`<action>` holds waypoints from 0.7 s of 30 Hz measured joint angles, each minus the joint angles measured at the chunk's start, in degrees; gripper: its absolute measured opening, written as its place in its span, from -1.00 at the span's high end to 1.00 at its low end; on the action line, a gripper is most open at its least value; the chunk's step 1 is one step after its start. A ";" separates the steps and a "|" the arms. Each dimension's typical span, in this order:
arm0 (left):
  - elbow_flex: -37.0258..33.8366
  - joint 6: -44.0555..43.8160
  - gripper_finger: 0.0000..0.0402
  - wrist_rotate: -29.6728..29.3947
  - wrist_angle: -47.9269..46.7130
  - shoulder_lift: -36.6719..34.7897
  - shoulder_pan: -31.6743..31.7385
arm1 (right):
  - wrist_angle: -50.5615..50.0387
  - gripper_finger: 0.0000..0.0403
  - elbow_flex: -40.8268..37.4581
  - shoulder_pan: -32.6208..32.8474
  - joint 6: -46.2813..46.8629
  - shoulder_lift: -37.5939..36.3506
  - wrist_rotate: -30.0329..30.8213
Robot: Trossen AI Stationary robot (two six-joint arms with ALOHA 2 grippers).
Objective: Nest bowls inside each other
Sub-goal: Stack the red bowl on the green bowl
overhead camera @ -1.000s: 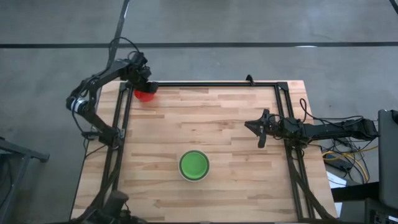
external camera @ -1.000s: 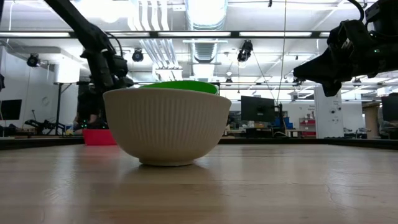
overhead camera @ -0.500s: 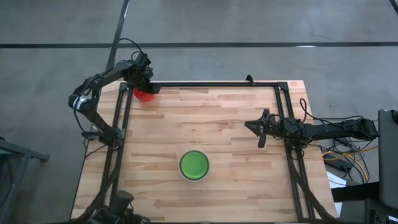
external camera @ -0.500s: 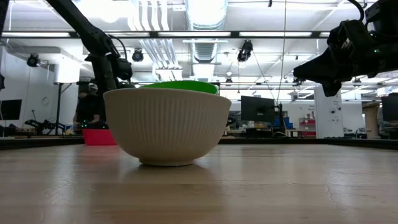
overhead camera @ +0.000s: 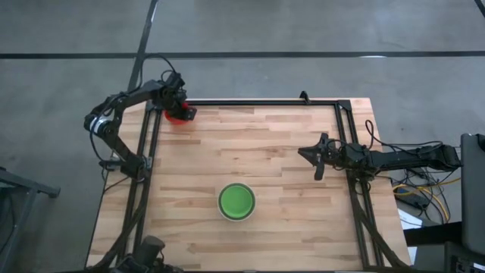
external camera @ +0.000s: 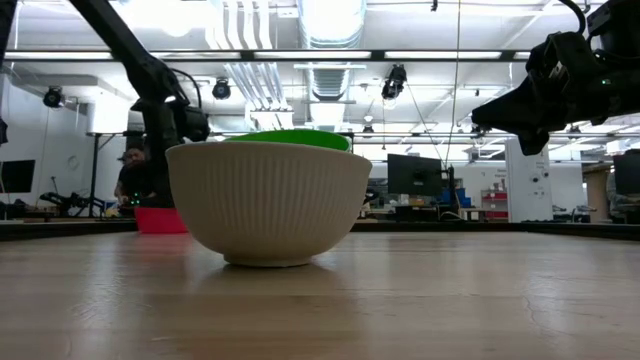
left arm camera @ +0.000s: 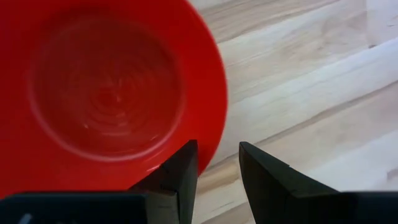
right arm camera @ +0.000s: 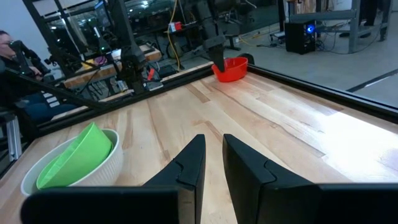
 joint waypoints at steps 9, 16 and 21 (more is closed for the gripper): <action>-2.03 -0.17 0.39 -0.47 3.82 -0.02 -0.08 | 0.00 0.73 0.00 -0.02 0.00 0.02 0.00; -4.22 -0.09 0.39 -0.61 6.46 -0.09 -0.08 | 0.00 0.73 0.00 -0.02 0.00 0.02 0.00; -5.37 -0.82 0.39 -0.46 7.18 -0.09 -0.10 | 0.00 0.73 0.00 -0.01 0.00 -0.01 0.00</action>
